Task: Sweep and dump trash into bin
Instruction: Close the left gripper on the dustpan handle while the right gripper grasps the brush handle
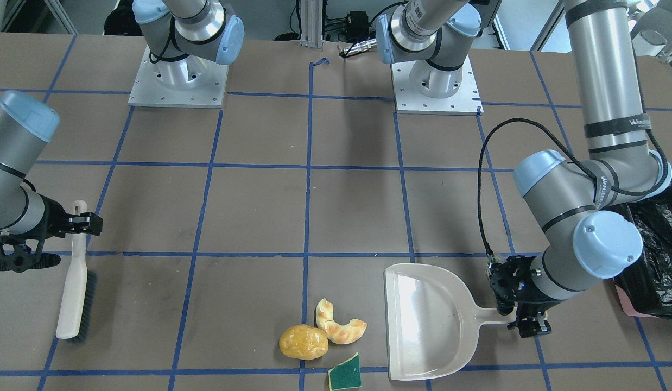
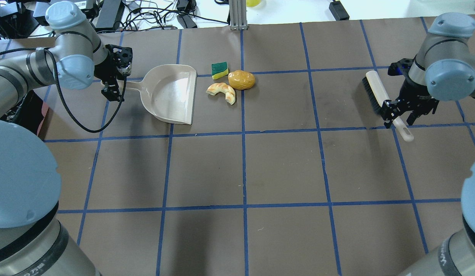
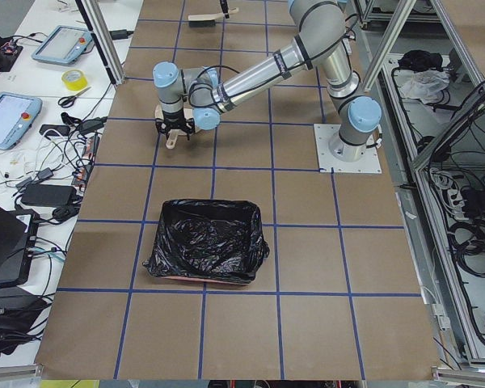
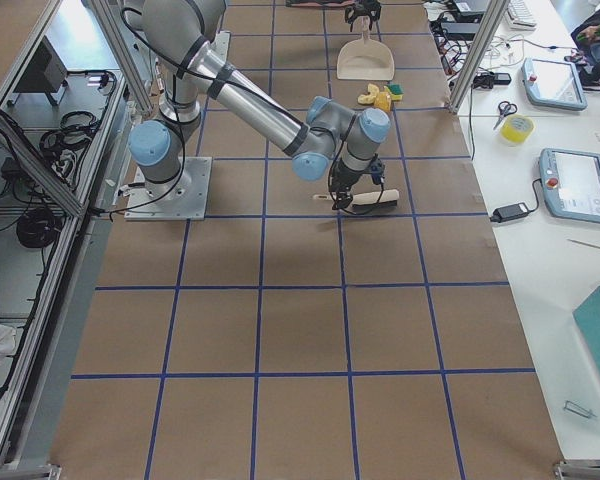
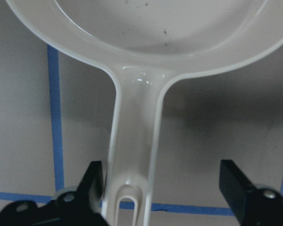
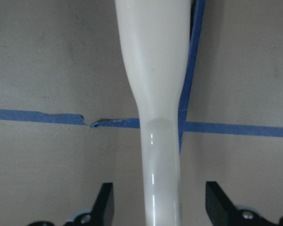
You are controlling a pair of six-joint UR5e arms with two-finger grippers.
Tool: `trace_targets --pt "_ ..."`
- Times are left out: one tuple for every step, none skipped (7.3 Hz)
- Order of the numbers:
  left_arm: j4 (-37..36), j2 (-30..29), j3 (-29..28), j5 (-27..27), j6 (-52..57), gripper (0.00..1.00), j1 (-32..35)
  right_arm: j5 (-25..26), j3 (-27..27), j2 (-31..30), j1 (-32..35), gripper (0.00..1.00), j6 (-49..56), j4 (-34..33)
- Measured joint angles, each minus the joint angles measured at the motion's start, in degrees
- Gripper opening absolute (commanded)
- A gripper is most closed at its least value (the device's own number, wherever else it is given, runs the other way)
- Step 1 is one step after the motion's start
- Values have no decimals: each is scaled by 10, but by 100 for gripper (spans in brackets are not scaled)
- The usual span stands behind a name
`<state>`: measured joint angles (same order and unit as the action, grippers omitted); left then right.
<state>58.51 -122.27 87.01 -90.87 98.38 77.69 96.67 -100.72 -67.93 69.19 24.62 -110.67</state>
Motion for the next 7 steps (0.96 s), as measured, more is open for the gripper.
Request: trace_targets --pt "0 -2 0 1 0 31 0 0 0 0 0 31 -8 6" --pt "0 -2 0 0 -1 27 1 -1 0 0 0 14 -11 11" --pt "0 -2 0 -2 -1 25 2 -2 0 0 0 0 -12 14" --pt "0 -2 0 -4 -2 24 2 -2 0 0 0 0 -12 15" --pt "1 -2 0 -6 -3 23 3 -1 1 -1 0 0 -13 16" --pt "3 -2 0 -9 -4 19 5 -1 4 -2 1 0 -13 16" --pt "4 -3 0 -14 -5 19 8 -3 11 -5 3 0 -15 15"
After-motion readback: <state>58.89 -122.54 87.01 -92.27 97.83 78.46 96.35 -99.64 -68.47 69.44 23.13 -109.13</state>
